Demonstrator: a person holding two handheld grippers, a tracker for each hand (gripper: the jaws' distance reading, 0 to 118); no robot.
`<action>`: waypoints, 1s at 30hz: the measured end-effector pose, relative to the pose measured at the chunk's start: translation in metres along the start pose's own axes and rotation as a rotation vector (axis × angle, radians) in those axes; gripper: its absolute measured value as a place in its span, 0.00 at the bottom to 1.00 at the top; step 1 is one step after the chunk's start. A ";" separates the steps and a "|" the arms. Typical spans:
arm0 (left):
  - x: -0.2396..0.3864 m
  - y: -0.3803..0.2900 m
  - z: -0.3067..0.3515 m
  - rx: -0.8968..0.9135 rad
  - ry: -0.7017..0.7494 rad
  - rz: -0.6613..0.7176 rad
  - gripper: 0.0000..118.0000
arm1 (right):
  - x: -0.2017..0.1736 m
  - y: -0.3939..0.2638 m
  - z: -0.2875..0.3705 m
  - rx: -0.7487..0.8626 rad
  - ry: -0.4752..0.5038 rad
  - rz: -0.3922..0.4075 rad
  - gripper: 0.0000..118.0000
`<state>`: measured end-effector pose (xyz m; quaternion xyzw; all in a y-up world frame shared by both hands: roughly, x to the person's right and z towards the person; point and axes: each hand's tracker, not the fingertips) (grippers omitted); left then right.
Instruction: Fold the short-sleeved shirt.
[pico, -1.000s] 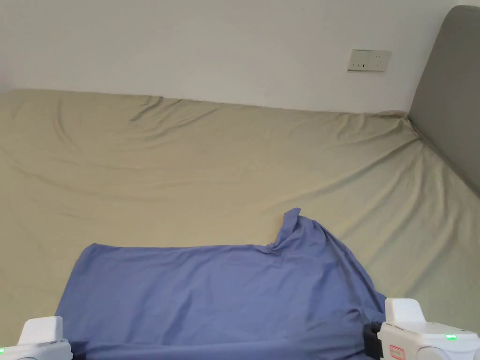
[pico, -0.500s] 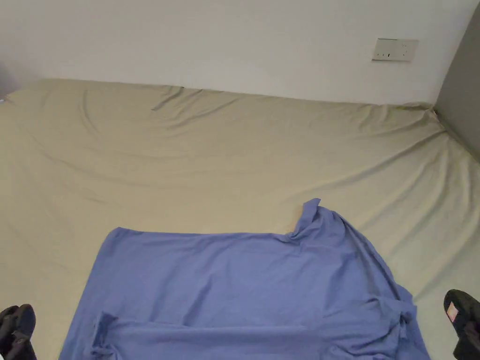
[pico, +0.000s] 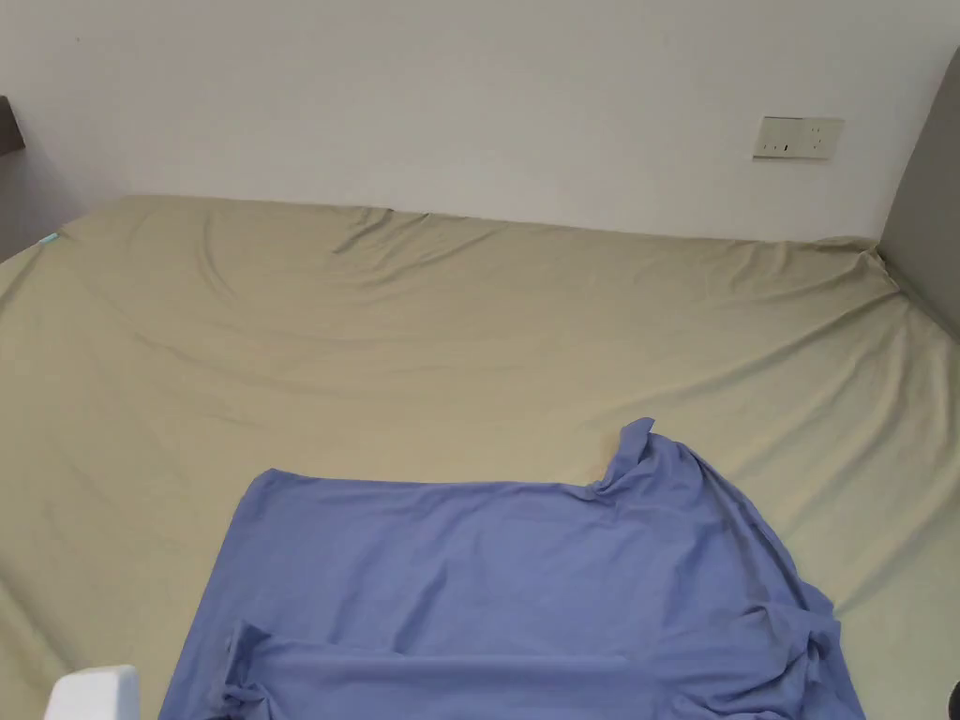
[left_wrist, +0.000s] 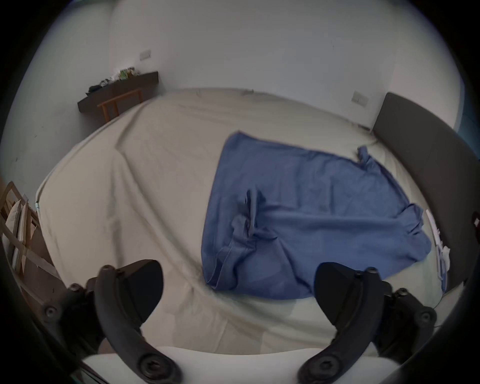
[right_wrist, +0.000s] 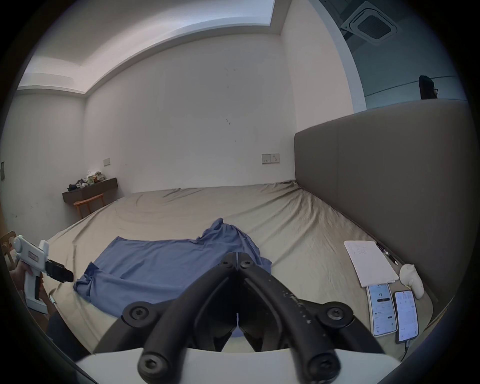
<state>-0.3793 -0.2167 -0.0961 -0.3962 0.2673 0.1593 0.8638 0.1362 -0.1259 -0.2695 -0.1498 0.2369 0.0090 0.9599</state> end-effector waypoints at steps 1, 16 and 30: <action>0.001 0.001 -0.013 -0.037 0.023 -0.005 0.95 | 0.001 -0.003 -0.001 -0.018 -0.002 -0.005 0.02; -0.011 0.002 -0.023 -0.095 0.060 0.025 0.10 | 0.055 -0.071 -0.152 -0.616 0.010 -0.051 0.84; -0.006 0.023 0.015 -0.043 0.037 -0.006 0.05 | 0.042 -0.024 -0.142 -0.629 0.086 0.001 0.11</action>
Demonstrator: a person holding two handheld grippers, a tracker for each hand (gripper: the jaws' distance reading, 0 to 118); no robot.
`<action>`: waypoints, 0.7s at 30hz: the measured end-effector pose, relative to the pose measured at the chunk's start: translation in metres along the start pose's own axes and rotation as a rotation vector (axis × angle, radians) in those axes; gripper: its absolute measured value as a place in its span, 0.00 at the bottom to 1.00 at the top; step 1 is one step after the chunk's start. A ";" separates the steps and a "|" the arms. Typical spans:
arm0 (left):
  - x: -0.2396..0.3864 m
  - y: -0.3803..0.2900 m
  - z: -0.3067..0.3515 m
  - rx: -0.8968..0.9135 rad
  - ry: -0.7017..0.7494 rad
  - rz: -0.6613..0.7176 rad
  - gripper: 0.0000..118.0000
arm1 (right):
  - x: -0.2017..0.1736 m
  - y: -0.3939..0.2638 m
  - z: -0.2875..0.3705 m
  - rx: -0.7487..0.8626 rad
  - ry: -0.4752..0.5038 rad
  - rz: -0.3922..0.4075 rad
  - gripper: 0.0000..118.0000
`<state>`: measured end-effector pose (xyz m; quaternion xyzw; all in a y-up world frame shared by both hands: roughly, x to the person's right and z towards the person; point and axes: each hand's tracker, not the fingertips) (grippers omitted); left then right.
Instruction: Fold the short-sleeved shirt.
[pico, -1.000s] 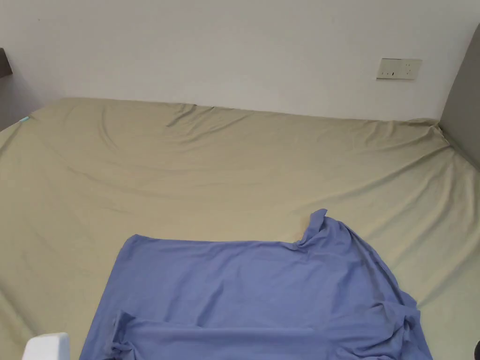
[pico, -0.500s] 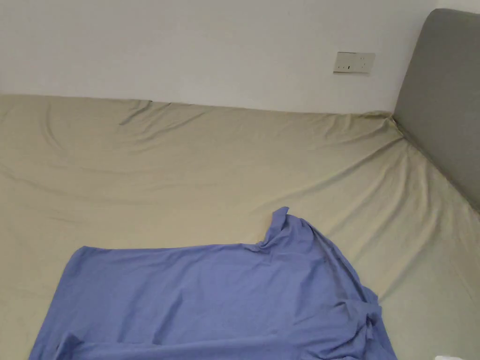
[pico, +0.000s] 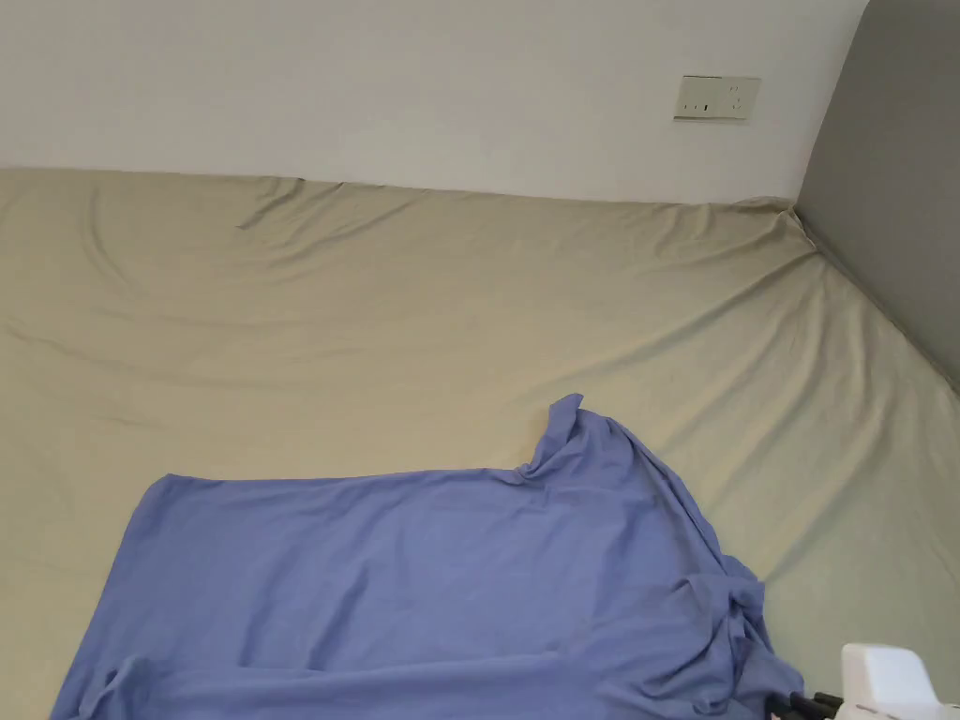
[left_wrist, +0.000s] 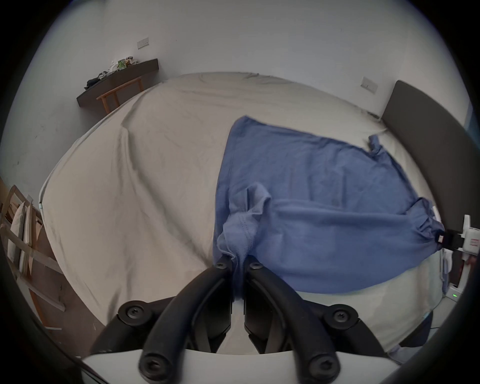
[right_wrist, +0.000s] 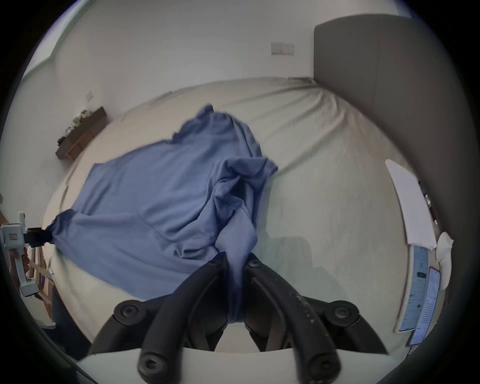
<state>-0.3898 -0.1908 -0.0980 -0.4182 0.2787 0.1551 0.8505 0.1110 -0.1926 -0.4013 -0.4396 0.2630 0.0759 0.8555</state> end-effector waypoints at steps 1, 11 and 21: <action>-0.002 0.003 0.011 0.017 -0.006 -0.008 0.05 | 0.005 0.001 0.010 0.034 0.019 -0.006 0.11; -0.022 -0.040 0.053 -0.019 0.008 -0.037 0.05 | -0.005 -0.067 0.112 0.075 -0.015 -0.025 0.11; -0.017 -0.094 0.028 -0.050 0.233 -0.223 0.71 | -0.018 -0.126 0.068 -0.091 -0.176 0.124 0.74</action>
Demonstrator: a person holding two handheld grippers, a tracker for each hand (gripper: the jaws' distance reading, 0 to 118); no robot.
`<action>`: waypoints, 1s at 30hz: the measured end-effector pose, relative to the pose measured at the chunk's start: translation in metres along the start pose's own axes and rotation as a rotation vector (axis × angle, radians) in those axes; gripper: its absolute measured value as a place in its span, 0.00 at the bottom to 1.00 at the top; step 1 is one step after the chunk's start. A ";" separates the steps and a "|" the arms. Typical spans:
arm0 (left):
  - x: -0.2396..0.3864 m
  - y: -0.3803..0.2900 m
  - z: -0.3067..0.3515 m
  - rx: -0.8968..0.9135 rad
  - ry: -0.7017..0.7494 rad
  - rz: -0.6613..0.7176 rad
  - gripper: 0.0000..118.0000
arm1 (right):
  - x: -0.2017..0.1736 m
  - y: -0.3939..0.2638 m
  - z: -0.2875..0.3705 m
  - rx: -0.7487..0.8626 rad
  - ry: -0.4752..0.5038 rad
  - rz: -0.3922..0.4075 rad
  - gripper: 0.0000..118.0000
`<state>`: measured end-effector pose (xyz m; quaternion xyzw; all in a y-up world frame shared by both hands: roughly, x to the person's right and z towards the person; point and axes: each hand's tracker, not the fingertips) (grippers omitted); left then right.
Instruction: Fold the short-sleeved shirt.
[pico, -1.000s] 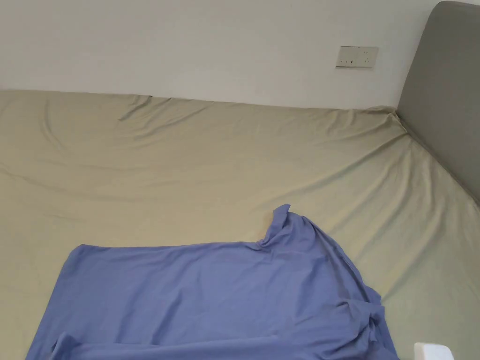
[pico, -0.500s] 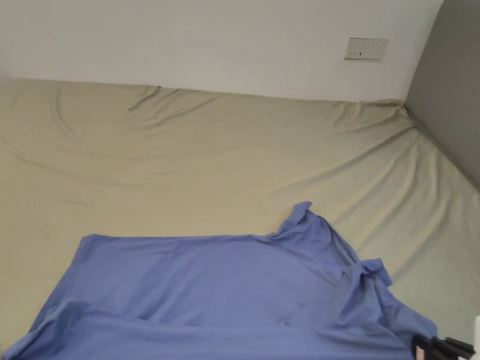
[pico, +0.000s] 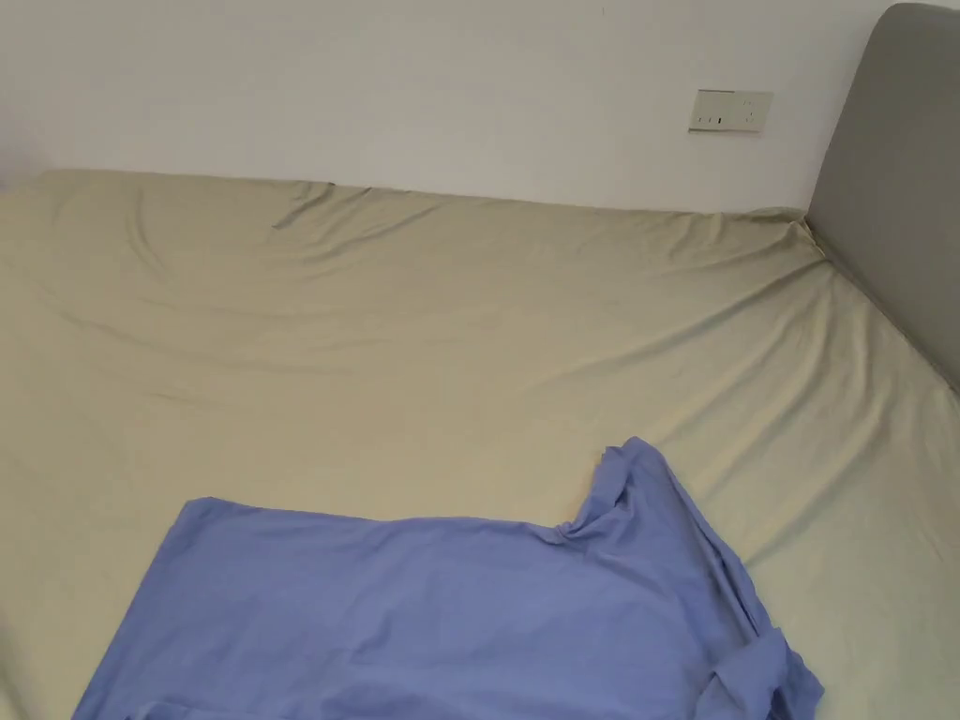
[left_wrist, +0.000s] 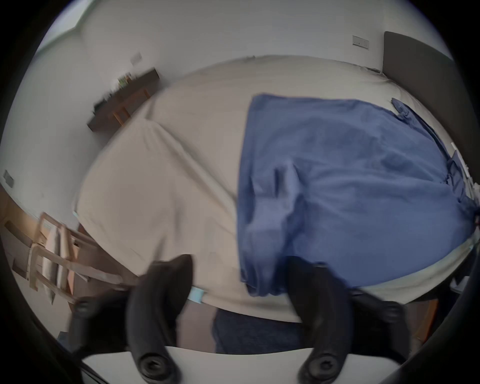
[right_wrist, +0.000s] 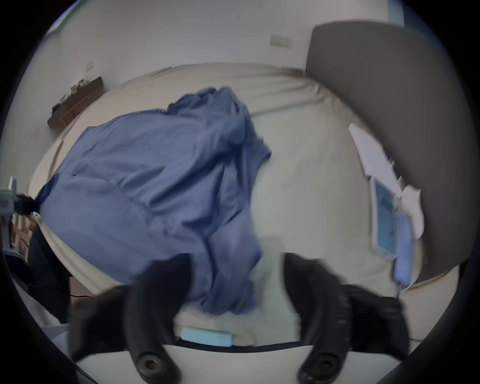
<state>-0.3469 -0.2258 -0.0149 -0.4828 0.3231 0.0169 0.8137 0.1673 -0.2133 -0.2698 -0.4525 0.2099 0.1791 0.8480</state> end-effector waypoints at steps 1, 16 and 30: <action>-0.006 0.007 0.013 0.053 -0.003 0.026 0.79 | 0.001 0.007 0.011 0.050 -0.016 0.010 0.82; 0.022 0.118 0.123 0.794 -0.208 0.233 0.02 | -0.026 0.124 0.107 0.806 0.171 -0.193 0.02; 0.011 0.253 -0.085 0.186 -0.180 0.232 0.96 | -0.031 0.140 0.020 0.570 0.177 -0.191 0.02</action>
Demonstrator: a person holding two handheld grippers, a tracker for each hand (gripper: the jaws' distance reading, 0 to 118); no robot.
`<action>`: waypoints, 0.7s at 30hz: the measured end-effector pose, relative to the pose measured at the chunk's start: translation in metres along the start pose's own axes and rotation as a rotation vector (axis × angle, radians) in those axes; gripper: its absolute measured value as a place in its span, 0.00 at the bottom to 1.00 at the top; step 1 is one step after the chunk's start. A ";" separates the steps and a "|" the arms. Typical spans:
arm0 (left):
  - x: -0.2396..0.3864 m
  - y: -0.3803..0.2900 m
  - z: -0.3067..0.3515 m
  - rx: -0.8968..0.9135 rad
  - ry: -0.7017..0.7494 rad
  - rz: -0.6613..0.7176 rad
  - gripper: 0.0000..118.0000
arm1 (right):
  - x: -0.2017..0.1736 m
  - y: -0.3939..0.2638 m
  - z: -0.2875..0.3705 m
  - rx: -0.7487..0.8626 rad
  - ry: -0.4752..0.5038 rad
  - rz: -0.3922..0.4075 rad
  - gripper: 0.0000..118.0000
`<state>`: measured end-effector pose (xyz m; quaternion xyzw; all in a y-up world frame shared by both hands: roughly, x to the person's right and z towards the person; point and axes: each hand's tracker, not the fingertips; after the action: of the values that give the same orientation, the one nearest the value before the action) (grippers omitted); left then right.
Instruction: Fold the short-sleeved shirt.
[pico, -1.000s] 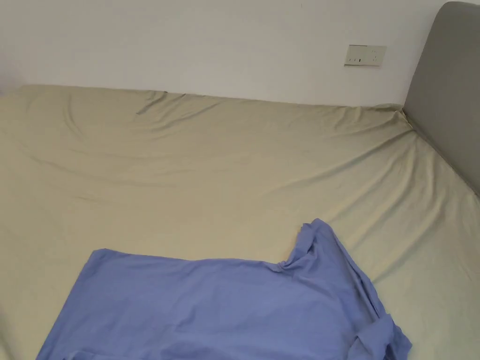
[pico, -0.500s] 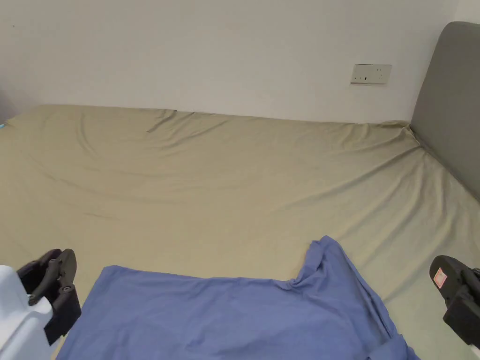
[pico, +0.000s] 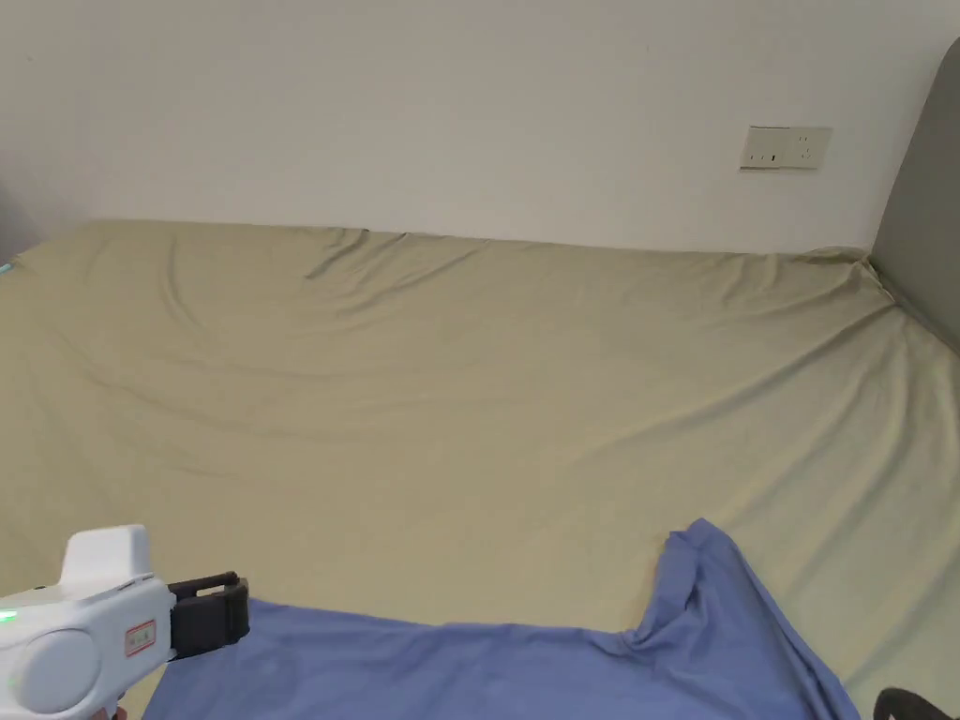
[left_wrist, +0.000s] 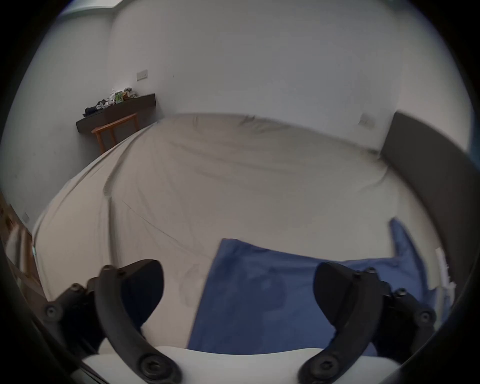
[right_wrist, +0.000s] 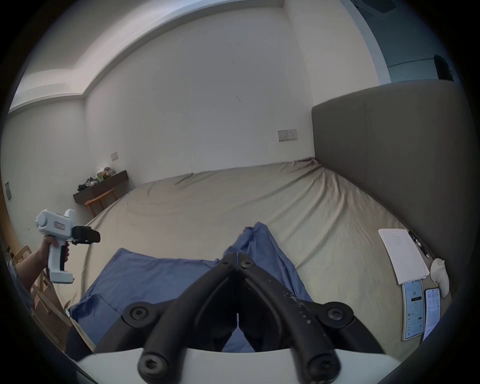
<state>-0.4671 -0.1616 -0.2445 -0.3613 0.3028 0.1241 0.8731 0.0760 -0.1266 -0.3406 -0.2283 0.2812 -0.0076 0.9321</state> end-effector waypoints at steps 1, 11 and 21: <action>0.002 0.004 -0.021 -0.034 0.024 -0.036 0.96 | 0.002 -0.003 -0.006 -0.021 -0.006 -0.003 0.02; 0.004 -0.010 -0.130 -0.223 0.073 -0.052 0.67 | 0.023 -0.025 -0.053 -0.176 -0.062 0.021 0.04; 0.019 -0.010 -0.064 -0.078 -0.035 -0.066 0.02 | 0.075 -0.004 -0.202 -0.433 -0.087 0.032 1.00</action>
<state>-0.4759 -0.2144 -0.2860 -0.4028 0.2705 0.1130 0.8671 0.0328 -0.2254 -0.5267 -0.4188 0.2395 0.0776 0.8725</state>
